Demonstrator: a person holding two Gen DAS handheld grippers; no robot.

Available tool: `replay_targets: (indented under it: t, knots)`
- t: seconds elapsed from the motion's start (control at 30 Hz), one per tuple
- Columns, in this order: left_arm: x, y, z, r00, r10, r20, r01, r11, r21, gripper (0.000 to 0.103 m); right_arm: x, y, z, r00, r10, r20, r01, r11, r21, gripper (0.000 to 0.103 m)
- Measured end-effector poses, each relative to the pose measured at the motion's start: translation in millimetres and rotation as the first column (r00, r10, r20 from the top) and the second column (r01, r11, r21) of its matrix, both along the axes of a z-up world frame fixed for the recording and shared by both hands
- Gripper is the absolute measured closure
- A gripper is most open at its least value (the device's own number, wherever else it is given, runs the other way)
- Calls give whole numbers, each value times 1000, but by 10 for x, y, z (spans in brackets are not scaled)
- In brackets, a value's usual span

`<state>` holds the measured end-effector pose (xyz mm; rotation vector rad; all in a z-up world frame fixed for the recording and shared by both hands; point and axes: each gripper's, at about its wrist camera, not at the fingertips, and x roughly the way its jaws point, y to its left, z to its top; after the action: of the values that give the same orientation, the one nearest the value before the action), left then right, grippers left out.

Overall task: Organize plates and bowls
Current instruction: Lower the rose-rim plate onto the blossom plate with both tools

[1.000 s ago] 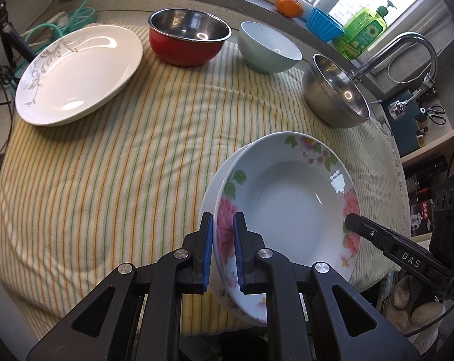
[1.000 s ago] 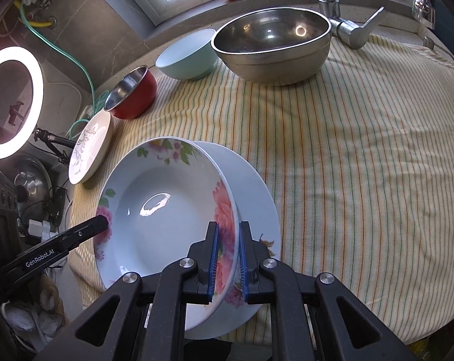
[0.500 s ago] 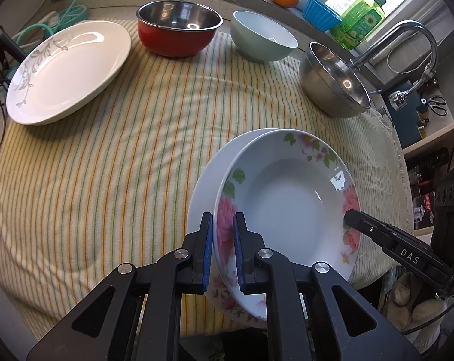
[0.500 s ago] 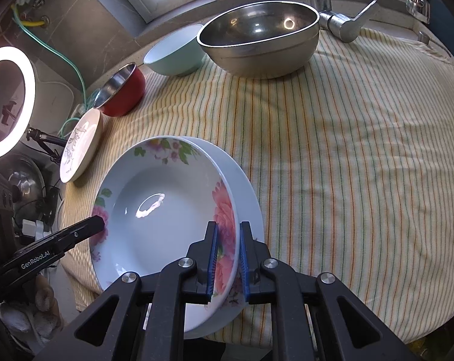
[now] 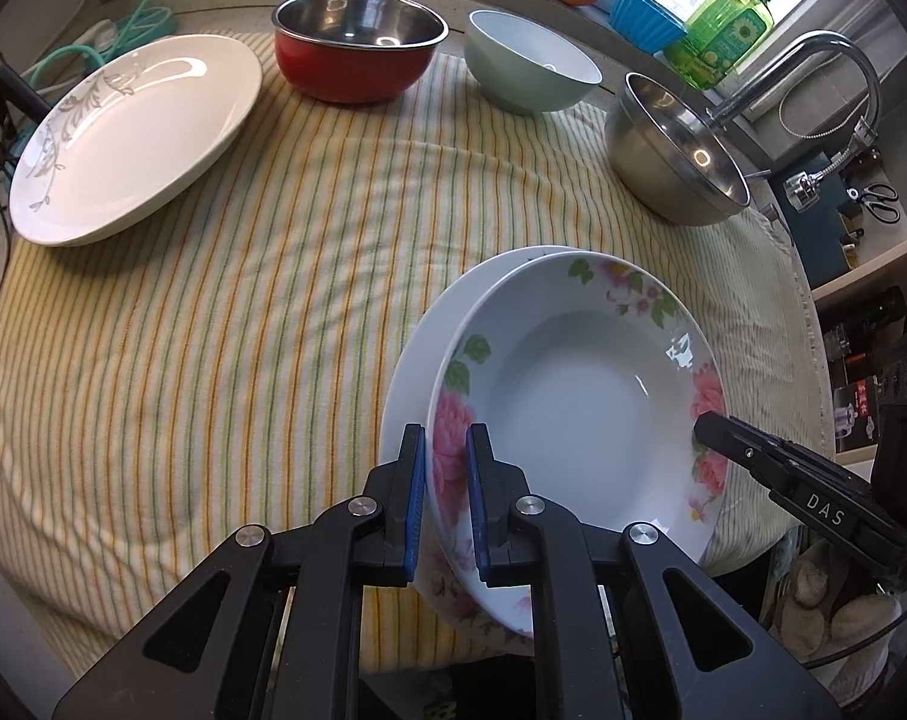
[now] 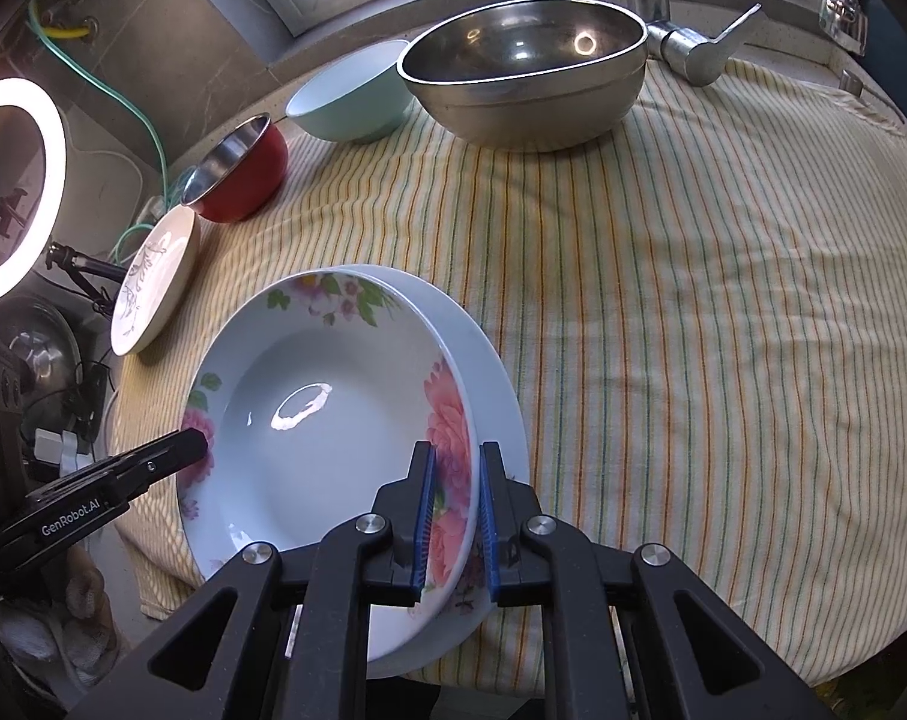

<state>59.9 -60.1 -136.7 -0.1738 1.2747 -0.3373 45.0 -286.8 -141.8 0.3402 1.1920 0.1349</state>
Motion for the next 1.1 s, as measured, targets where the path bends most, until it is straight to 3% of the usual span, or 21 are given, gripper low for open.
replay_targets:
  t: [0.6, 1.1]
  knots:
    - [-12, -11, -1, 1000, -18, 3, 18, 999, 28, 92, -13, 171, 28, 998, 68, 4, -67, 988, -140, 85]
    - [-29, -12, 12, 1000, -23, 4, 23, 999, 33, 92, -20, 176, 38, 998, 62, 5, -61, 988, -141, 84]
